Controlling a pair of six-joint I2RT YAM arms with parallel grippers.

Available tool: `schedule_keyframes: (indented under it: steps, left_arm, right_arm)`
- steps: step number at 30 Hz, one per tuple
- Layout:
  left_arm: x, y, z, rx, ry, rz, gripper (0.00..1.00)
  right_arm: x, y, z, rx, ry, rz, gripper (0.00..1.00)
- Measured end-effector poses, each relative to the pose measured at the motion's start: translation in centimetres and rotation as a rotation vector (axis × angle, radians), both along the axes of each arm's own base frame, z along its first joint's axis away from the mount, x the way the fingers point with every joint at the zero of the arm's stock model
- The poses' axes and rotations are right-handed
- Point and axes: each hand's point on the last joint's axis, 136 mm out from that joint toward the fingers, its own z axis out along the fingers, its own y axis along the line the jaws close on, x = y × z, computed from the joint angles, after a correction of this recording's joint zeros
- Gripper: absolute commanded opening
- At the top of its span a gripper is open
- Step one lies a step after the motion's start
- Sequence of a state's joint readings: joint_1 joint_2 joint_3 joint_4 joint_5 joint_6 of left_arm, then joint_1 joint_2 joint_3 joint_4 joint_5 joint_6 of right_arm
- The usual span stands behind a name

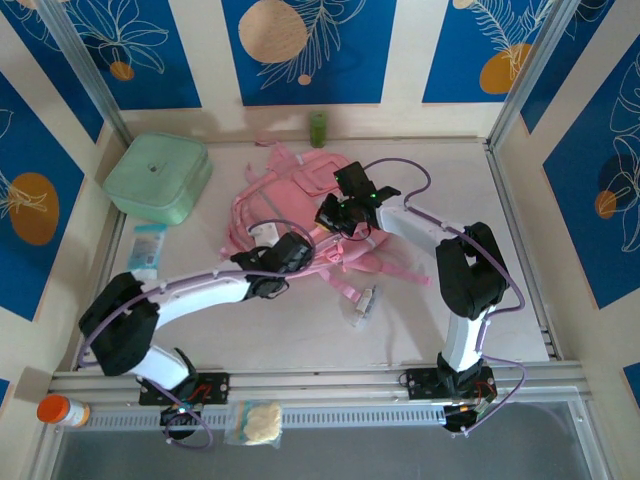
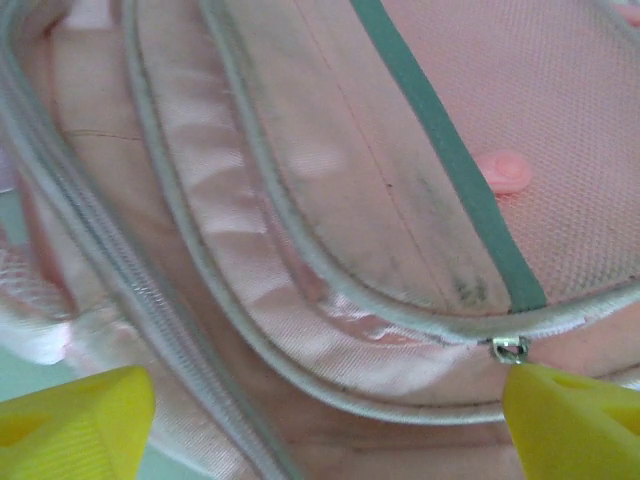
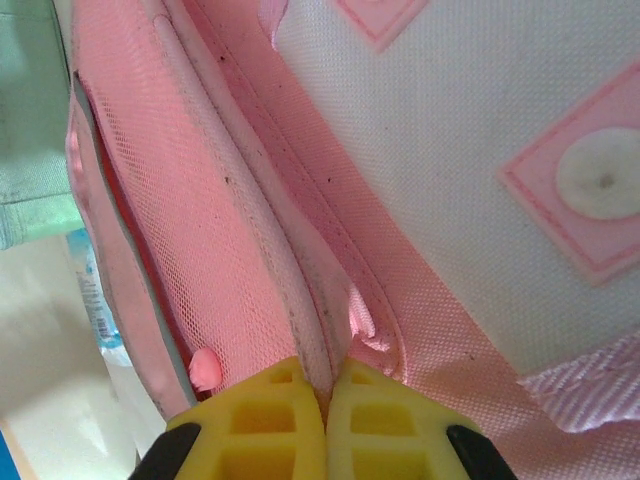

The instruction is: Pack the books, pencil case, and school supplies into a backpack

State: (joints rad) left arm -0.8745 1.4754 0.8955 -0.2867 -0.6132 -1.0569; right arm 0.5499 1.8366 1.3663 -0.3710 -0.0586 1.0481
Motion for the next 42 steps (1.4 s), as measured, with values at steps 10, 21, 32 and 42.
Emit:
schedule_keyframes:
  steps: [10, 21, 32, 42]
  left_arm:
    - [0.7, -4.4, -0.8, -0.085, 0.065, -0.121, 0.86]
    - [2.2, -4.8, -0.8, -0.142, 0.028, -0.034, 0.77]
    - [3.3, -5.0, -2.1, -0.158, 0.031, 0.009, 0.45]
    - [4.2, -5.2, -2.6, -0.193, 0.036, 0.013, 0.31]
  right_arm:
    - [0.0, 0.0, 0.0, 0.001, 0.001, 0.001, 0.0]
    - [-0.1, 0.0, -0.1, -0.001, 0.004, 0.001, 0.0]
    - [0.0, 0.1, -0.6, -0.001, 0.014, 0.001, 0.0]
    - [0.8, -0.2, -0.5, -0.002, -0.004, -0.017, 0.0]
